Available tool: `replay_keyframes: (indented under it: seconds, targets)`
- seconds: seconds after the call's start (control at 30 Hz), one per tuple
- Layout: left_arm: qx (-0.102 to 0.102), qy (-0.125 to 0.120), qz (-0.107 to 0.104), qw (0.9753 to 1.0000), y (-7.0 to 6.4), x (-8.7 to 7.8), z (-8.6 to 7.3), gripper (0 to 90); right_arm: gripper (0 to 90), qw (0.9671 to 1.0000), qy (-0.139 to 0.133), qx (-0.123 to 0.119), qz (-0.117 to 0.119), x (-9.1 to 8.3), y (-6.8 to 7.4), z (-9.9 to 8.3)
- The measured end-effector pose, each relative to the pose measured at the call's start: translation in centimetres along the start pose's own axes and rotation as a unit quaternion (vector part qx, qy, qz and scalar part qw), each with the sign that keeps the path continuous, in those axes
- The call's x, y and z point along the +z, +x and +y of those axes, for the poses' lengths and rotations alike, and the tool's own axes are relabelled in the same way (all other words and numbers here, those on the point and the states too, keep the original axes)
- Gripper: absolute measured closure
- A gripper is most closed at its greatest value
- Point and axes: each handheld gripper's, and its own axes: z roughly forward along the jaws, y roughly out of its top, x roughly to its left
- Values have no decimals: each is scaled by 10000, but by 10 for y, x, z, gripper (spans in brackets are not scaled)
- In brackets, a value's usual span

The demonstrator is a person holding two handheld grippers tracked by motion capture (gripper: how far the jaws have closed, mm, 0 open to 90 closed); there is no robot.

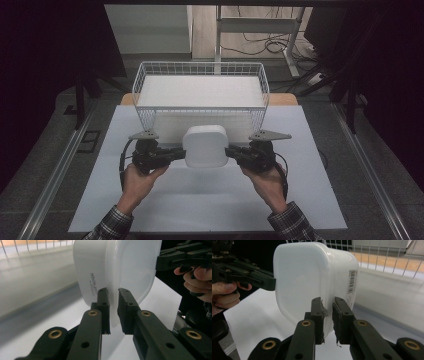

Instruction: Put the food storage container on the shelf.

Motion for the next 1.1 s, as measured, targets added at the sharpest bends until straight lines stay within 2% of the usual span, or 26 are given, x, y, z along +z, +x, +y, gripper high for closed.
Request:
replay_keyframes:
  seconds: [0.43, 0.77, 1.1]
  targets:
    - [146, -187, 158, 9996, 0, -14, 44, 807, 783, 9995, -243, -169, -54, -3, -3, 50]
    - [173, -345, 237, 9990, 1, -25, 82, 805, 782, 9983, -502, -256, -113, -5, -5, 88]
    - [245, -389, 448, 9979, 6, -30, 119, 794, 781, 9977, -667, -111, -109, -2, -13, 120]
